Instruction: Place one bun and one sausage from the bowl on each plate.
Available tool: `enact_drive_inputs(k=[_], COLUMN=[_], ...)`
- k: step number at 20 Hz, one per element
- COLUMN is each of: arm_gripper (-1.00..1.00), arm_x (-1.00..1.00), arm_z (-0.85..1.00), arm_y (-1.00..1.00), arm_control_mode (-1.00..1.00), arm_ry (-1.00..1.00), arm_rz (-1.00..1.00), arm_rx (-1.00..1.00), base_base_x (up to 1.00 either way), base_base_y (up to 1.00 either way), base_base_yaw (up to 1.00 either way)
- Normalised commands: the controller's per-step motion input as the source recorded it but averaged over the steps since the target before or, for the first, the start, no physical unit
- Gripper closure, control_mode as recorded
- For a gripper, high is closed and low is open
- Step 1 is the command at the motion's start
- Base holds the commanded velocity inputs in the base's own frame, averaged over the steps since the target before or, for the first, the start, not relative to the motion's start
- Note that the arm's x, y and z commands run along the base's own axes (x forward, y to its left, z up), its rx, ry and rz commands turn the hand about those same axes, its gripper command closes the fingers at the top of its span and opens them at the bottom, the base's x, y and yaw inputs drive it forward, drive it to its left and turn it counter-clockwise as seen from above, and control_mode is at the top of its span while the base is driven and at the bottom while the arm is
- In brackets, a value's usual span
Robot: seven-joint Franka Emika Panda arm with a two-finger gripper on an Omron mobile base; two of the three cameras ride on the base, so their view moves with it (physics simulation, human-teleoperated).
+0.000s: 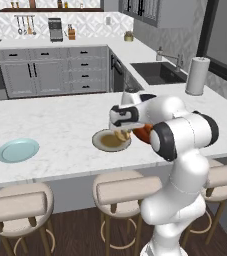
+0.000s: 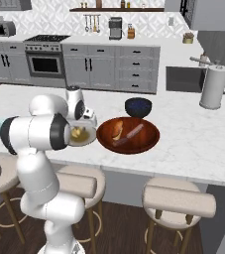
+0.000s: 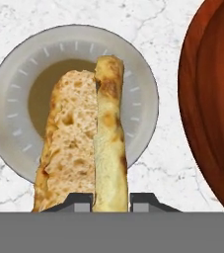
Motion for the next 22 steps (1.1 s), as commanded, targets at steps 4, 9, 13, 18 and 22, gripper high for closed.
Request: enact_drive_inputs(k=[4,9,13,18,22], arm_gripper=[1.00,1.00,1.00,1.00,1.00], arm_x=[0.13,0.01,0.15,0.41,0.37], arm_z=[-0.40,-0.39,-0.04,0.00,0.00], arm_y=[0.05,0.07,0.00,0.00,-0.01], arm_control_mode=[-1.00,-1.00,-1.00,-1.00,-1.00], arm_ry=[0.07,0.06,0.00,0.01,0.00], arm_rz=[0.00,0.00,0.00,0.00,0.00], arm_rx=[0.00,0.00,0.00,0.00,0.00], base_base_x=[0.00,0.00,0.00,0.00,0.00], base_base_y=[0.00,0.00,0.00,0.00,0.00], base_base_yaw=[0.00,0.00,0.00,0.00,0.00])
